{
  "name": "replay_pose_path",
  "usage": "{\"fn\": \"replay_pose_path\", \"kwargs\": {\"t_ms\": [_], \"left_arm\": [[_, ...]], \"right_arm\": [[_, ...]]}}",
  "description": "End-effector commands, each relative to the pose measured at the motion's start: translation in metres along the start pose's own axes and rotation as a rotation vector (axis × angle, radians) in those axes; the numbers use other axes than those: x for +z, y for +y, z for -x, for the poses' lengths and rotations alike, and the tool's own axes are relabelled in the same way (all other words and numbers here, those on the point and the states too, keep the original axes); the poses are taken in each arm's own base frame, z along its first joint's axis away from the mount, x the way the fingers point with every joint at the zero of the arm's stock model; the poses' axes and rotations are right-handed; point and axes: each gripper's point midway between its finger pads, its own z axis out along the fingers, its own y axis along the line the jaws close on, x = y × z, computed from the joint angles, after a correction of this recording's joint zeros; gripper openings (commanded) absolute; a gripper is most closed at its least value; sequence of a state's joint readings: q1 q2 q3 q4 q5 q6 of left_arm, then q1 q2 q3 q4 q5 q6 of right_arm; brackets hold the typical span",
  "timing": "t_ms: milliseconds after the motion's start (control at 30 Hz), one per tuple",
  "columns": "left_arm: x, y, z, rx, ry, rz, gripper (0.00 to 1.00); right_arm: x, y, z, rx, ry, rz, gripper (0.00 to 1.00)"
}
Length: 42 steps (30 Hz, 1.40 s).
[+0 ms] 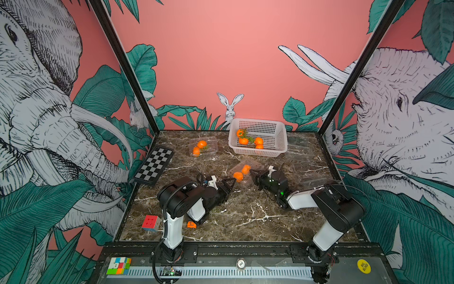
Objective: Take oranges out of containers
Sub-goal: Open the packing box at the center of the board.
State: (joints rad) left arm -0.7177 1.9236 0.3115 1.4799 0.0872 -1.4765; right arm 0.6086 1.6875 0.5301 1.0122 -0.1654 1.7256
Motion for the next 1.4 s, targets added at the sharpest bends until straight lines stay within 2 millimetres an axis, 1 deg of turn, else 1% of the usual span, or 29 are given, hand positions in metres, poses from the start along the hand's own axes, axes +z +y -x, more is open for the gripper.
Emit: {"fn": "replay_pose_path", "kwargs": {"t_ms": [0,167,400,600,867,1133,1367], "left_arm": [[-0.002,0.032,-0.006,-0.017,0.013,0.113,0.92],[-0.006,0.036,-0.005,-0.024,0.001,0.127,0.91],[-0.012,0.034,-0.003,-0.024,-0.021,0.125,0.92],[-0.012,0.038,-0.005,-0.035,-0.019,0.136,0.92],[-0.011,0.039,-0.006,-0.04,-0.02,0.139,0.92],[-0.011,0.045,-0.006,-0.053,-0.018,0.154,0.92],[-0.011,0.045,-0.007,-0.055,-0.017,0.154,0.92]], "right_arm": [[0.001,0.015,-0.008,-0.003,0.016,0.044,0.17],[0.002,0.017,-0.009,0.007,0.01,0.052,0.17],[-0.005,0.016,0.0,0.035,-0.047,0.07,0.17],[-0.002,0.022,-0.002,0.044,-0.038,0.087,0.17],[-0.002,0.011,-0.009,0.034,-0.027,0.06,0.17],[-0.001,0.01,-0.012,0.028,-0.022,0.062,0.17],[-0.003,0.003,-0.012,0.009,-0.028,0.037,0.17]]}}
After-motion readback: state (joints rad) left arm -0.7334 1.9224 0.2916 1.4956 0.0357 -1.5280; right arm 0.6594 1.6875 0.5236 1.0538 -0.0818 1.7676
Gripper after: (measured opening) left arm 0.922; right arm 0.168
